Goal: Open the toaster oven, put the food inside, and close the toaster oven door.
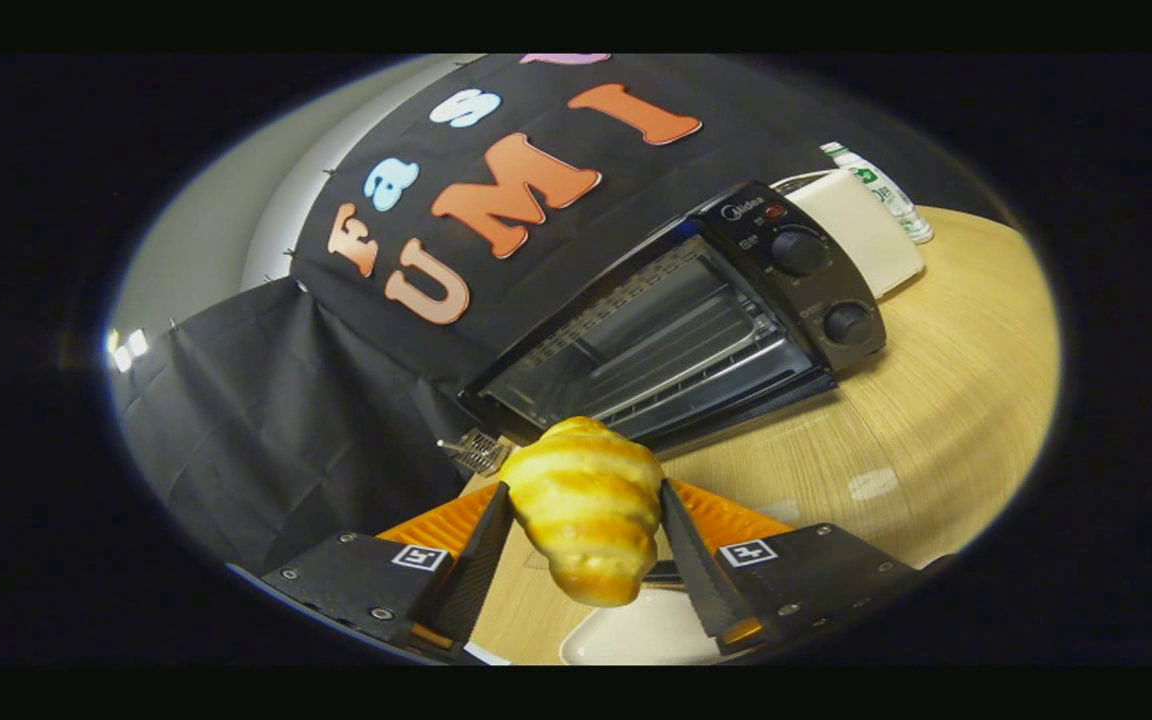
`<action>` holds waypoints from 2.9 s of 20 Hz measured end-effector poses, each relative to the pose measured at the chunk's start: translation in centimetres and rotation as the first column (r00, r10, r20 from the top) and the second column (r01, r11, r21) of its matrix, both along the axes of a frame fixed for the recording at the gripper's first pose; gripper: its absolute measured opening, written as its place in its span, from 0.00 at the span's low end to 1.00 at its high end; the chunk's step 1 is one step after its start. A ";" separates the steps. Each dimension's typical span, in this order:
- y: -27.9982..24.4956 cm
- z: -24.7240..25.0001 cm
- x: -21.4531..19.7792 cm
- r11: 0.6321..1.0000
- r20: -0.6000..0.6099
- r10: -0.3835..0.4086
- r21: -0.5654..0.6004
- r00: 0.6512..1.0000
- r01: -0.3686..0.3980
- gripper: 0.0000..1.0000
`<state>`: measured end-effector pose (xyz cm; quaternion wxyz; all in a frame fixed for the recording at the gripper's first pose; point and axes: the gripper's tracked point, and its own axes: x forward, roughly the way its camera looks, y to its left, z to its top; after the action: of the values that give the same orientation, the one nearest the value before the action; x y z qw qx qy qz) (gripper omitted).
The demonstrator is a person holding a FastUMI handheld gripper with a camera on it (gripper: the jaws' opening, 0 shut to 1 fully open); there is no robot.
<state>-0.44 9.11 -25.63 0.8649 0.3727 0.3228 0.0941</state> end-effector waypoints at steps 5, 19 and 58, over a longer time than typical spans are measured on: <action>-0.9 -0.2 4.3 0.998 0.024 -0.044 -0.039 0.999 0.045 0.83; -0.2 -3.1 12.4 0.990 0.054 -0.055 -0.128 0.997 0.061 0.83; -2.1 2.8 4.4 0.875 0.130 0.124 -0.483 0.984 -0.047 0.98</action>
<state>3.96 7.04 -22.86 0.9476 0.1248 0.2833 0.0790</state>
